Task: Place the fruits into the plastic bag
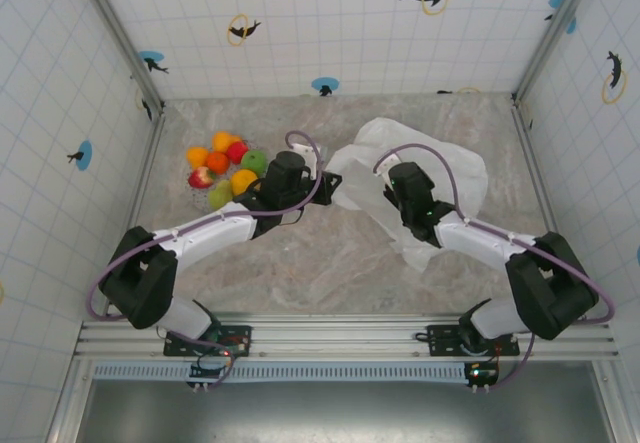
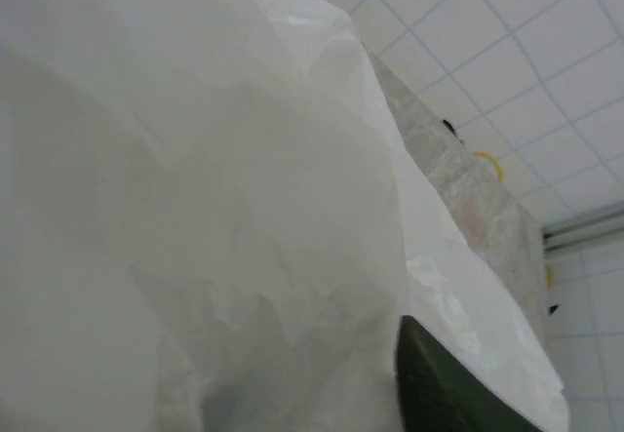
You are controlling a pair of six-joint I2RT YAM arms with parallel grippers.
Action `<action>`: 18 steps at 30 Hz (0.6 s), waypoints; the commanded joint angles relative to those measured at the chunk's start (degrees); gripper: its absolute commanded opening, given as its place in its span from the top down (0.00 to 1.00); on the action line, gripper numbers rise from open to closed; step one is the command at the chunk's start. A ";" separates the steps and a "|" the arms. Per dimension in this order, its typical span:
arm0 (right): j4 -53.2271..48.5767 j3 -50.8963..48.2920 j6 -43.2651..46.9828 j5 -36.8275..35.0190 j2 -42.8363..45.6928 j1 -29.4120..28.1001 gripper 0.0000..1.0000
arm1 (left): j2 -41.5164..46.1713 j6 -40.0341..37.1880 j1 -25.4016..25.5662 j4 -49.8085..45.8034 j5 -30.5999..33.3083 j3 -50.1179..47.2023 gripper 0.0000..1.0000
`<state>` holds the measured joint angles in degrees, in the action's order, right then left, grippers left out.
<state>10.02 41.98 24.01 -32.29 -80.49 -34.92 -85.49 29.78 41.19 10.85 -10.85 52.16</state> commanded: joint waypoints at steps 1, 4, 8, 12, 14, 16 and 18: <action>-7.10 3.15 -5.98 5.55 2.97 1.47 0.72 | 0.78 -3.29 -0.42 -2.67 5.09 -0.17 1.00; -8.54 3.36 -9.83 9.97 4.10 3.33 0.96 | 0.33 -4.38 -0.41 -3.14 6.36 -0.11 1.00; -12.88 5.90 -14.58 16.84 4.54 6.39 1.00 | 0.07 -5.24 -0.41 -3.47 8.45 -0.23 1.00; -18.67 9.72 -21.17 30.32 4.20 11.86 1.00 | 0.18 -6.67 -0.41 -3.90 12.69 -0.65 1.00; -19.99 10.55 -24.71 35.64 3.98 13.84 1.00 | 0.06 -7.26 -0.41 -4.00 12.97 -0.37 0.98; -20.03 10.76 -29.15 40.47 3.72 15.43 1.00 | 0.18 -7.71 -0.41 -3.54 12.02 -0.52 0.89; -19.37 10.58 -33.91 45.16 3.16 16.41 1.00 | 0.33 -7.94 -0.41 -2.98 10.56 -0.53 0.79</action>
<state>-6.81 51.13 -0.45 2.92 -77.28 -19.99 -85.49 23.51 41.19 8.43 -1.34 52.16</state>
